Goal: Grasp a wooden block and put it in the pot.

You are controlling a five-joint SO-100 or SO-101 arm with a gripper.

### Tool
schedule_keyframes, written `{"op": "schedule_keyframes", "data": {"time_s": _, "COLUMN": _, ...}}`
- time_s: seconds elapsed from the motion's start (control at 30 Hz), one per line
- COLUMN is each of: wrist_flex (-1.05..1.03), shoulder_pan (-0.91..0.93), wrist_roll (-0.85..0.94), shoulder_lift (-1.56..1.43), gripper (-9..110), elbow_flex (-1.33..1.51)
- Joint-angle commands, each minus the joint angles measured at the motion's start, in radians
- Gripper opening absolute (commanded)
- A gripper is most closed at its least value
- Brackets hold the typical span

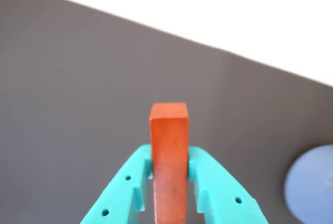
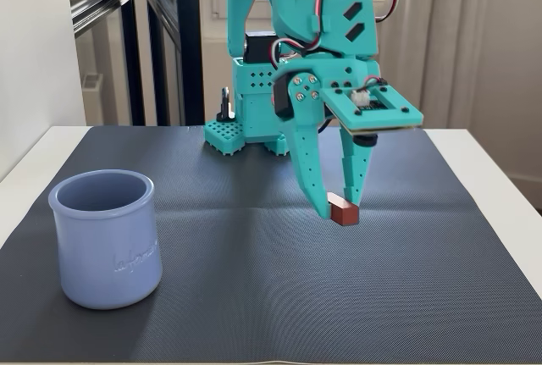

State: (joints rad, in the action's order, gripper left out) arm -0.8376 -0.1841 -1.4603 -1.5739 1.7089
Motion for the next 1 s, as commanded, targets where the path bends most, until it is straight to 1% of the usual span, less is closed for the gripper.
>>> {"op": "schedule_keyframes", "data": {"time_s": 0.0, "wrist_flex": -0.005, "shoulder_pan": 0.094, "wrist_roll": 0.110, "shoulder_lift": -0.110, "gripper": 0, "elbow_flex": -0.023}}
{"op": "schedule_keyframes", "data": {"time_s": 0.2, "wrist_flex": -0.005, "shoulder_pan": 0.264, "wrist_roll": 0.347, "shoulder_lift": -0.206, "gripper": 0, "elbow_flex": -0.023}}
{"op": "schedule_keyframes", "data": {"time_s": 0.47, "wrist_flex": -0.005, "shoulder_pan": 0.420, "wrist_roll": 0.565, "shoulder_lift": -0.224, "gripper": 0, "elbow_flex": -0.020}}
{"op": "schedule_keyframes", "data": {"time_s": 0.8, "wrist_flex": -0.003, "shoulder_pan": 0.480, "wrist_roll": 0.730, "shoulder_lift": -0.173, "gripper": 0, "elbow_flex": 0.006}}
{"op": "schedule_keyframes", "data": {"time_s": 0.97, "wrist_flex": -0.003, "shoulder_pan": 0.472, "wrist_roll": 0.753, "shoulder_lift": -0.161, "gripper": 0, "elbow_flex": 0.038}}
